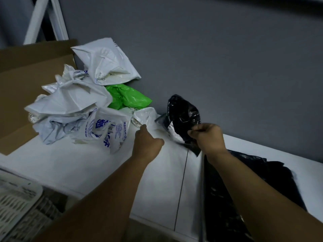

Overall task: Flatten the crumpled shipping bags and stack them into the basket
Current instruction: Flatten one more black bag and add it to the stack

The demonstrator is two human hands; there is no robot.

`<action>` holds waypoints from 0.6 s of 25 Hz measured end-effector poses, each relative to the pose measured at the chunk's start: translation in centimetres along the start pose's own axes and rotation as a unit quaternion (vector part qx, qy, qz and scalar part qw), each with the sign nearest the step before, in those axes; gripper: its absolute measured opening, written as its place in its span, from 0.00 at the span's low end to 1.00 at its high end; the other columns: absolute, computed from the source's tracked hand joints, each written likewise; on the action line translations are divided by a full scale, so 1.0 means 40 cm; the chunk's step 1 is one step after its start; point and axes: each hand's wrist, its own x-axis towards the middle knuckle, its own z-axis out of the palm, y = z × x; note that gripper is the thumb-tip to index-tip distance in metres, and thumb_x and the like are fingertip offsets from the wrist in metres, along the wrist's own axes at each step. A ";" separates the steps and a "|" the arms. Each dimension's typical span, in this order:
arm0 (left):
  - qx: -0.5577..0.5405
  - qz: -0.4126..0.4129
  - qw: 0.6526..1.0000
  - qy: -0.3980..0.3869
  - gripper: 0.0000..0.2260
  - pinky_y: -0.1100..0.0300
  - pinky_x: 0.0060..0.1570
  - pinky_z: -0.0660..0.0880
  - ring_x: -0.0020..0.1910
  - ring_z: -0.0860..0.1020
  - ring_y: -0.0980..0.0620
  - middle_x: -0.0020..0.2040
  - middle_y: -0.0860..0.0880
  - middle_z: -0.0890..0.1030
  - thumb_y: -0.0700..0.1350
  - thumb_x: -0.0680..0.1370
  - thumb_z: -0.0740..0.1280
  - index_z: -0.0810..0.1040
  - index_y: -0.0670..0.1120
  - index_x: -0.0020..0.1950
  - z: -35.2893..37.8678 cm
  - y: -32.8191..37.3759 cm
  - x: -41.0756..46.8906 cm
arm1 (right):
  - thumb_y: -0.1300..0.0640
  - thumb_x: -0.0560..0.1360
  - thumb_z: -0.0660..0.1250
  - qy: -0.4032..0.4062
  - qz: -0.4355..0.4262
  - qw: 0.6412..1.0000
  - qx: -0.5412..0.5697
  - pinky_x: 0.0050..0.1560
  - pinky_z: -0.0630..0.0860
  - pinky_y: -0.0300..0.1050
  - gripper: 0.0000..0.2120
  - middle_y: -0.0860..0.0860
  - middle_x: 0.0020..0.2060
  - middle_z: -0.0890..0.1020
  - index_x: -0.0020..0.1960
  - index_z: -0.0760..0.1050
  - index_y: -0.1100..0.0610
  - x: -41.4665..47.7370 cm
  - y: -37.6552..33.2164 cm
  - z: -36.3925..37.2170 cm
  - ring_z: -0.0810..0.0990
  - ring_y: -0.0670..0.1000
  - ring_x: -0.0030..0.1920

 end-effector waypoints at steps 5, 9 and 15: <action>-0.353 -0.145 0.922 -0.062 0.13 0.51 0.55 0.72 0.52 0.75 0.48 0.55 0.46 0.78 0.42 0.75 0.68 0.78 0.45 0.60 -0.020 0.086 -0.099 | 0.71 0.77 0.66 -0.034 0.056 0.985 0.158 0.34 0.83 0.44 0.03 0.58 0.39 0.78 0.48 0.77 0.66 -0.126 -0.075 -0.107 0.77 0.52 0.34; -0.384 -0.125 0.911 -0.085 0.11 0.54 0.51 0.72 0.50 0.81 0.54 0.53 0.49 0.84 0.50 0.78 0.67 0.80 0.50 0.59 -0.007 0.085 -0.126 | 0.70 0.80 0.61 -0.053 0.119 0.957 0.260 0.32 0.81 0.43 0.08 0.56 0.39 0.77 0.48 0.76 0.61 -0.164 -0.063 -0.151 0.77 0.50 0.31; -0.298 -0.020 0.954 -0.028 0.11 0.47 0.54 0.80 0.51 0.84 0.47 0.52 0.48 0.85 0.53 0.76 0.68 0.82 0.49 0.54 0.071 0.056 -0.058 | 0.63 0.77 0.70 -0.097 0.112 0.956 0.251 0.31 0.79 0.41 0.05 0.55 0.40 0.79 0.52 0.77 0.62 -0.155 -0.001 -0.177 0.76 0.48 0.29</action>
